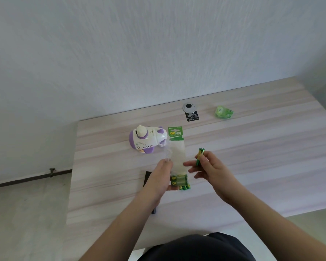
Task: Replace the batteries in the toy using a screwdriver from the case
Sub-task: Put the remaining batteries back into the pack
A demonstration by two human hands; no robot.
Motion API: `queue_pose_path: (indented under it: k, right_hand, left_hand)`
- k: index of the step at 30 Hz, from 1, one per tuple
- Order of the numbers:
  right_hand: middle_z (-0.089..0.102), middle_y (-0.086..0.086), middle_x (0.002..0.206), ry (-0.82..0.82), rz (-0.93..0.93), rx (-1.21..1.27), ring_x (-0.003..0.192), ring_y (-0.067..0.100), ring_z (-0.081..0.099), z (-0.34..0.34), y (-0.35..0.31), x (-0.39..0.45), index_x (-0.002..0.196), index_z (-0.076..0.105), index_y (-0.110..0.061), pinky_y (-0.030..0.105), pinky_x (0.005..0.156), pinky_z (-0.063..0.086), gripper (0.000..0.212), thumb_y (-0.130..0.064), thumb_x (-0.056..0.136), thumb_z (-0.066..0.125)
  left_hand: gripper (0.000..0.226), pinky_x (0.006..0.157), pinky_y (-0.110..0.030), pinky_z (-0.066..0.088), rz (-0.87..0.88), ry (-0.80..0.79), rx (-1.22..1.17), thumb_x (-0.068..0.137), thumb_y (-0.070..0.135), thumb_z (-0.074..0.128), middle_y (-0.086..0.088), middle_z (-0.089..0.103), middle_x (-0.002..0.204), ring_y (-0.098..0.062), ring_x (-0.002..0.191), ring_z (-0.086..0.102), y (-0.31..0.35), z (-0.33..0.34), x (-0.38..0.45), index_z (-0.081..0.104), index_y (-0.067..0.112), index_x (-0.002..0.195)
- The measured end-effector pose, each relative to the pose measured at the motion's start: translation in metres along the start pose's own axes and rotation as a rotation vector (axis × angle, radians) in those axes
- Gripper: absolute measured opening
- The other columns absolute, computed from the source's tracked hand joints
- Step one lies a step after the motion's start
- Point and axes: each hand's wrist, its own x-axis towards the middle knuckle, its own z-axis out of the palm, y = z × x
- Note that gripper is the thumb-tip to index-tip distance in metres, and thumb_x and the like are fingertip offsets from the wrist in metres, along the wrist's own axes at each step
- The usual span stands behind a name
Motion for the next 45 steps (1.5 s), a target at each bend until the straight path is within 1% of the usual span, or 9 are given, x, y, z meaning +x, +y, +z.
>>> queue_pose_path:
  k: [3, 7, 10, 14, 19, 27, 34, 39, 45]
  right_hand:
    - [0.068, -0.012, 0.092, 0.136, -0.093, -0.301, 0.082, -0.002, 0.059, 0.003, 0.003, 0.0, 0.1, 0.063, -0.025, 0.02, 0.075, 0.046, 0.014, -0.026, 0.099, 0.049]
    - [0.069, -0.012, 0.081, 0.122, -0.207, -0.501, 0.071, 0.002, 0.057, 0.013, 0.003, -0.003, 0.084, 0.066, -0.036, 0.016, 0.062, 0.041, 0.015, -0.026, 0.093, 0.06]
    - [0.064, -0.012, 0.072, 0.135, -0.258, -0.61, 0.058, -0.004, 0.051, 0.023, 0.002, -0.006, 0.084, 0.07, -0.027, 0.011, 0.053, 0.036, 0.01, -0.024, 0.091, 0.064]
    - [0.062, -0.022, 0.073, 0.103, -0.331, -0.738, 0.072, 0.0, 0.059, 0.034, 0.003, -0.007, 0.091, 0.073, -0.021, 0.01, 0.061, 0.043, 0.008, -0.024, 0.089, 0.066]
    - [0.064, -0.006, 0.087, 0.036, -0.326, -0.915, 0.079, 0.011, 0.059, 0.039, 0.005, -0.003, 0.097, 0.07, -0.016, 0.015, 0.068, 0.042, 0.013, -0.025, 0.091, 0.062]
    - [0.065, 0.003, 0.1, -0.126, -0.269, -1.245, 0.093, 0.019, 0.058, 0.041, -0.001, 0.007, 0.103, 0.067, -0.012, 0.028, 0.079, 0.044, 0.026, -0.031, 0.097, 0.051]
    - [0.065, 0.002, 0.111, -0.096, -0.238, -1.278, 0.102, 0.02, 0.059, 0.05, -0.002, 0.01, 0.116, 0.064, -0.016, 0.029, 0.085, 0.047, 0.028, -0.032, 0.097, 0.051]
    - [0.068, 0.0, 0.108, -0.005, -0.208, -1.209, 0.099, 0.023, 0.062, 0.052, 0.001, 0.009, 0.123, 0.049, -0.021, 0.034, 0.08, 0.051, 0.031, -0.033, 0.095, 0.055]
    - [0.064, 0.003, 0.106, 0.007, -0.263, -1.332, 0.098, 0.022, 0.059, 0.052, 0.004, 0.01, 0.117, 0.062, -0.018, 0.032, 0.081, 0.049, 0.031, -0.037, 0.097, 0.047]
  left_hand:
    - [0.026, 0.061, -0.032, 0.054, 0.001, 0.005, 0.006, 0.102, 0.033, 0.036, -0.004, 0.059, 0.095, -0.022, 0.082, 0.066, -0.003, 0.0, -0.003, 0.053, 0.018, 0.114]
    - [0.028, 0.055, -0.029, 0.049, -0.006, 0.029, 0.08, 0.097, 0.041, 0.039, -0.01, 0.06, 0.099, -0.023, 0.085, 0.062, -0.005, -0.002, -0.005, 0.058, 0.023, 0.106]
    - [0.032, 0.052, -0.029, 0.044, -0.007, 0.031, 0.08, 0.094, 0.043, 0.038, -0.009, 0.056, 0.09, -0.023, 0.078, 0.056, -0.007, -0.003, -0.007, 0.06, 0.02, 0.102]
    - [0.035, 0.05, -0.029, 0.043, 0.017, 0.025, 0.054, 0.09, 0.046, 0.037, -0.01, 0.058, 0.088, -0.022, 0.073, 0.056, -0.008, -0.006, -0.01, 0.059, 0.022, 0.103]
    - [0.034, 0.06, -0.031, 0.054, -0.001, -0.013, 0.012, 0.096, 0.043, 0.033, -0.012, 0.069, 0.099, -0.024, 0.084, 0.07, -0.01, -0.009, -0.012, 0.057, 0.021, 0.109]
    - [0.029, 0.07, -0.043, 0.06, -0.034, 0.005, -0.069, 0.098, 0.036, 0.037, -0.015, 0.067, 0.101, -0.028, 0.08, 0.07, -0.014, -0.012, -0.01, 0.056, 0.017, 0.11]
    - [0.027, 0.067, -0.04, 0.06, 0.006, 0.007, -0.054, 0.1, 0.036, 0.034, -0.016, 0.065, 0.108, -0.03, 0.091, 0.069, -0.01, -0.012, -0.013, 0.055, 0.022, 0.11]
    - [0.03, 0.07, -0.043, 0.061, 0.008, -0.006, -0.057, 0.101, 0.037, 0.032, -0.012, 0.067, 0.108, -0.028, 0.089, 0.07, -0.009, -0.012, -0.013, 0.055, 0.022, 0.112]
    - [0.031, 0.071, -0.044, 0.061, -0.001, -0.013, -0.052, 0.099, 0.037, 0.034, -0.014, 0.067, 0.105, -0.029, 0.089, 0.07, -0.009, -0.01, -0.013, 0.057, 0.021, 0.112]
